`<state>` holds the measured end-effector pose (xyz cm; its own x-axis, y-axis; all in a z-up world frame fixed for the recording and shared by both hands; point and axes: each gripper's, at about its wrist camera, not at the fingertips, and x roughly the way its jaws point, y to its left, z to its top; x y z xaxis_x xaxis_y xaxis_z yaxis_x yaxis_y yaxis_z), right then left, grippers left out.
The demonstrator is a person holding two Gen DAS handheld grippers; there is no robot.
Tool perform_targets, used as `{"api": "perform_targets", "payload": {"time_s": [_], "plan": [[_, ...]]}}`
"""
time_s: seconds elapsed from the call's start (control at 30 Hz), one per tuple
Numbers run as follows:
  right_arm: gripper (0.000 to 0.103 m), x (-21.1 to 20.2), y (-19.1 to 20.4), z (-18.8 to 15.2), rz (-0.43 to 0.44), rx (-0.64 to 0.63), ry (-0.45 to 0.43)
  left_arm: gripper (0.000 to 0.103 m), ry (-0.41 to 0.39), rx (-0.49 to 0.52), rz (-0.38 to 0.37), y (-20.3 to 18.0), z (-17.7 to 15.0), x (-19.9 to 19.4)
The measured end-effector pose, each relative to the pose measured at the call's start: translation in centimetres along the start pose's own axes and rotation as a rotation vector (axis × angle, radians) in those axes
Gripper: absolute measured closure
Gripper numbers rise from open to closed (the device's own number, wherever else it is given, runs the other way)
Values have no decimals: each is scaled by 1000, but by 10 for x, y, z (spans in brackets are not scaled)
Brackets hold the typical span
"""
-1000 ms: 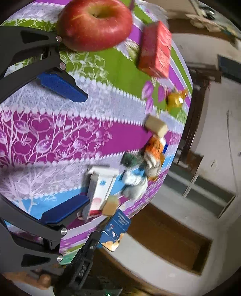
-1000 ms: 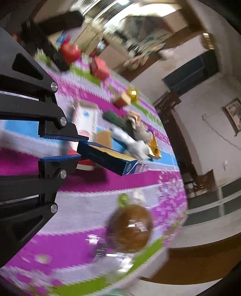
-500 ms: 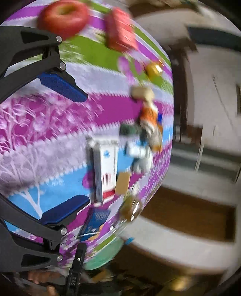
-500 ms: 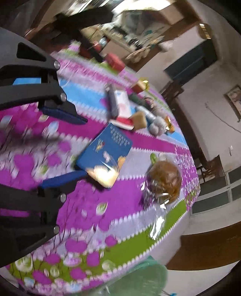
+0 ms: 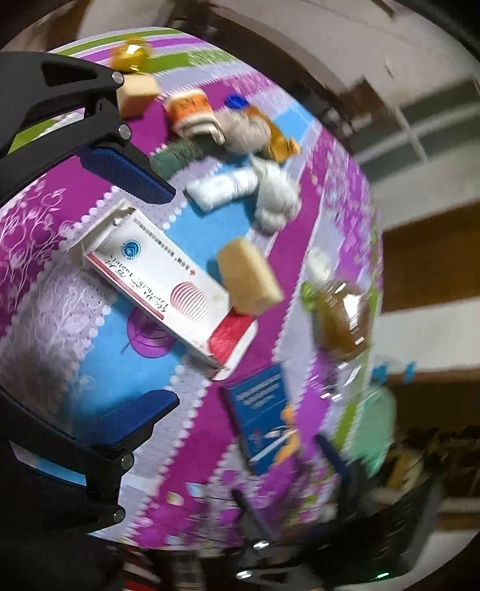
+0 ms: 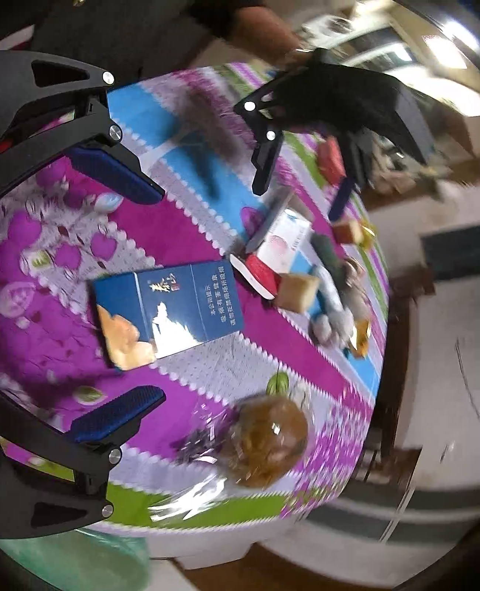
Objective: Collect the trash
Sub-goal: 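Grasp the blue cigarette box with the right tool while the left tool grasps the white medicine box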
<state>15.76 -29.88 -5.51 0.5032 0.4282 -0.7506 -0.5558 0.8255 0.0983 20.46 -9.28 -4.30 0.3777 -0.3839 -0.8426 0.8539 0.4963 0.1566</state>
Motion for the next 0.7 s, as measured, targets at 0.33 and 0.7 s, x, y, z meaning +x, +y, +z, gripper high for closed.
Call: {"api": "perform_targets", "payload": {"time_s": [0.33,0.7], "plan": [[31,31,6,4,11,-88,70,6,90,108,-62,11,-3,38],[46,6,21,-25,-97,32,-56,58,-40,-129,-21,-11,-25,16]]}}
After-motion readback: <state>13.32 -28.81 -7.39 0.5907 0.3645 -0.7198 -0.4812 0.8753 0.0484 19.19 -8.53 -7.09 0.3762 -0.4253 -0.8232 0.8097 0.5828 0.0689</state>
